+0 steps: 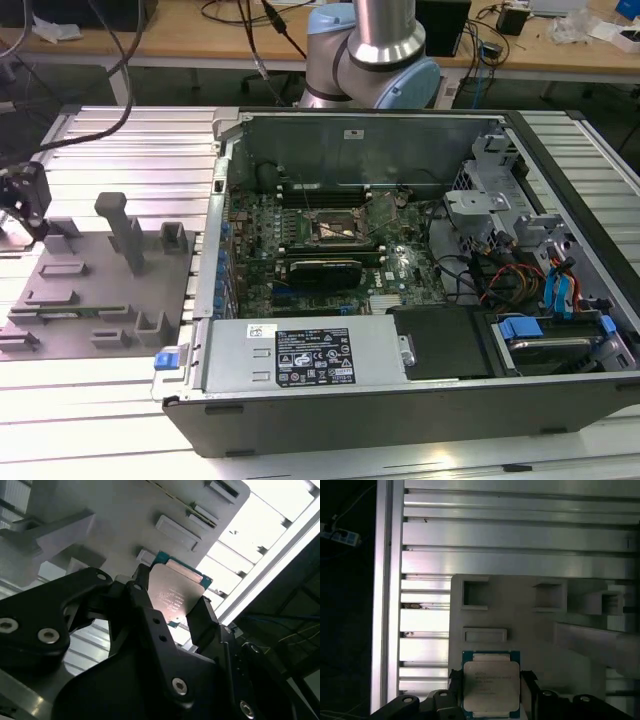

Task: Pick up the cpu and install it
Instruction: 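Pick up the cpu and move it towards the insertion slot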

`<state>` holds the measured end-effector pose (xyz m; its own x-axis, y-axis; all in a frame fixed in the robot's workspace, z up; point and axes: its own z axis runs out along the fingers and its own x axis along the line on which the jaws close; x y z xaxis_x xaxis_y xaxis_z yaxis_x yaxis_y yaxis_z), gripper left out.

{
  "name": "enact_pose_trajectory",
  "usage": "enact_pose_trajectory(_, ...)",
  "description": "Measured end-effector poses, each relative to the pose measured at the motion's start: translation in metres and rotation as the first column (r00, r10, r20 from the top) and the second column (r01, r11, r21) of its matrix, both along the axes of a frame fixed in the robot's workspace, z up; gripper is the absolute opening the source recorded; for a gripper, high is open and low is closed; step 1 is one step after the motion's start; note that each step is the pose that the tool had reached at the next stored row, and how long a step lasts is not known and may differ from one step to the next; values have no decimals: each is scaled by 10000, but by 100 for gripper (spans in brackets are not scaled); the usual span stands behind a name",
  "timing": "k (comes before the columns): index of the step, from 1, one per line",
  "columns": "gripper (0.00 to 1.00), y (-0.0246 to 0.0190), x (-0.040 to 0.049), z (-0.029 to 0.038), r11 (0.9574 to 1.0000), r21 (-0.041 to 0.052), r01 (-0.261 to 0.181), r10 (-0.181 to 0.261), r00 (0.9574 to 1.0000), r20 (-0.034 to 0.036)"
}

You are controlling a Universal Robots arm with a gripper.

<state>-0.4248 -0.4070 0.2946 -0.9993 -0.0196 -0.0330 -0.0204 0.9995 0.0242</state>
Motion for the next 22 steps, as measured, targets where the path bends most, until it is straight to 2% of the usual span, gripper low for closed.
enact_pose_trajectory(1, 55, 2, 0, 172, 10000, 0, 0, 0, 10000, 0)
enact_pose_trajectory(2, 55, 3, 0, 205, 10000, 1, 0, 0, 10000, 1)
enact_pose_trajectory(10, 55, 5, 0, 388, 10000, 0, 0, 0, 10000, 0)
enact_pose_trajectory(11, 55, 5, 0, 440, 10000, 0, 0, 0, 10000, 1)
enact_pose_trajectory(16, 55, 5, 0, 564, 10000, 0, 0, 0, 10000, 3)
enact_pose_trajectory(22, 55, 6, 0, 677, 10000, 0, 0, 0, 10000, 8)
